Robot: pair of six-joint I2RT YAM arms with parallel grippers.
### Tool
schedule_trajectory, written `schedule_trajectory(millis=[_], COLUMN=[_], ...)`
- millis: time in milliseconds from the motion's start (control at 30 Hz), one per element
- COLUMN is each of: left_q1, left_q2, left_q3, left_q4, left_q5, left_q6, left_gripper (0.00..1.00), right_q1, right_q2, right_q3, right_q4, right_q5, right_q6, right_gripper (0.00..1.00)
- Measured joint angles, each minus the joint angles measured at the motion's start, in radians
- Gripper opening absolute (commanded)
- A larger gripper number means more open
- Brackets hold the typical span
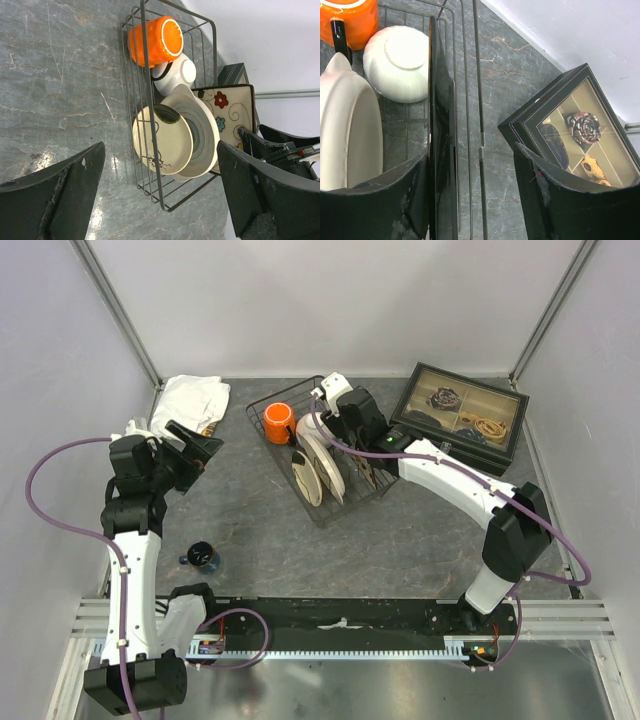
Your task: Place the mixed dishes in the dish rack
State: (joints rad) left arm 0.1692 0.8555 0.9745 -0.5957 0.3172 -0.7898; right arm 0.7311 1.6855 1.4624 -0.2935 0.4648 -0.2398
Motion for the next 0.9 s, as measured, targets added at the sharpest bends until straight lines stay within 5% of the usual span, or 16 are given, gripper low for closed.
schedule_trajectory(millis=[900], left_q1=[0.010], left_q2=[0.000], left_q3=[0.000], left_q4=[0.000], left_q5=[0.007], left_q6=[0.000], left_gripper=[0.99], right_q1=[0.000], right_q2=[-0.042], right_q3=[0.000], right_q4=[-0.006], right_q5=[0.038], right_q6=[0.006], right_gripper=[0.74])
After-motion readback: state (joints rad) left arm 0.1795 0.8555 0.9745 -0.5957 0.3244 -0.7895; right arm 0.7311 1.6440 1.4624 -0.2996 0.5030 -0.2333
